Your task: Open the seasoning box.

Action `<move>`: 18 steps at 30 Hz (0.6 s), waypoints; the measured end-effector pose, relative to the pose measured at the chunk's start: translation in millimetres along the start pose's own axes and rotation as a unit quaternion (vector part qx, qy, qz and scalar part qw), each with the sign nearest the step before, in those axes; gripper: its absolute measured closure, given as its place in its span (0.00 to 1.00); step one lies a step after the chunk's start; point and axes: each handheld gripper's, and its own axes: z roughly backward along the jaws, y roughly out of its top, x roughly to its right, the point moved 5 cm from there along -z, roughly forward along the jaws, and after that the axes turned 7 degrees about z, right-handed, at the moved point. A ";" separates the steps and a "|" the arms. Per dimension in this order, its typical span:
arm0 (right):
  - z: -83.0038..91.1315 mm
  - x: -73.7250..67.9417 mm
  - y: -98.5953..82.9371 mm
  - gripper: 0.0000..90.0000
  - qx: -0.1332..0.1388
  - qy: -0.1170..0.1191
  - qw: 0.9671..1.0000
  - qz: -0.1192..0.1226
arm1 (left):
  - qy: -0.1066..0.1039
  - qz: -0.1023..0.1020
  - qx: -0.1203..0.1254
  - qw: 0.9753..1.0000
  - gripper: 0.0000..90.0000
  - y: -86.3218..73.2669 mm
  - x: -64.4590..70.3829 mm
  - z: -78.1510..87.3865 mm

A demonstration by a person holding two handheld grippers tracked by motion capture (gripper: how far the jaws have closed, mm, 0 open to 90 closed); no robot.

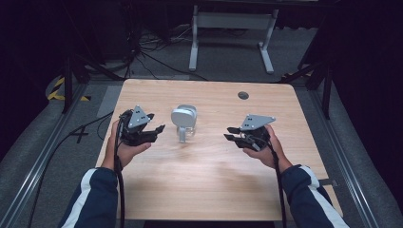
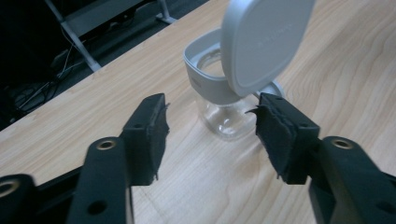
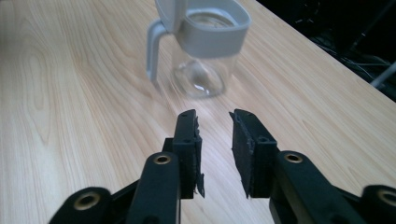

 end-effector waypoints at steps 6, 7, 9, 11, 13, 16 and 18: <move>18.1 3.4 -16.8 0.72 -0.010 -0.012 1.000 -0.008 | 0.002 -0.016 -0.011 1.000 0.44 -10.7 6.7 7.7; 21.7 3.9 -19.9 0.71 -0.013 -0.015 1.000 -0.011 | 0.002 -0.013 -0.012 1.000 0.43 -13.0 8.0 9.4; 28.3 3.7 -26.1 0.67 -0.017 -0.018 1.000 -0.012 | 0.002 -0.022 -0.016 1.000 0.42 -18.8 10.4 12.3; 35.4 1.9 -33.9 0.64 -0.027 -0.019 0.999 -0.010 | 0.002 -0.024 -0.022 0.999 0.39 -26.4 13.4 14.1; 41.8 0.5 -41.0 0.60 -0.035 -0.025 0.999 -0.007 | 0.002 -0.031 -0.032 0.999 0.38 -35.2 16.2 15.2; 50.6 -2.2 -50.4 0.57 -0.042 -0.034 0.999 -0.008 | 0.001 -0.037 -0.047 0.998 0.36 -47.5 20.7 16.1; 57.0 -3.5 -56.9 0.56 -0.045 -0.040 0.998 -0.008 | 0.004 -0.045 -0.057 0.997 0.36 -55.0 23.0 16.8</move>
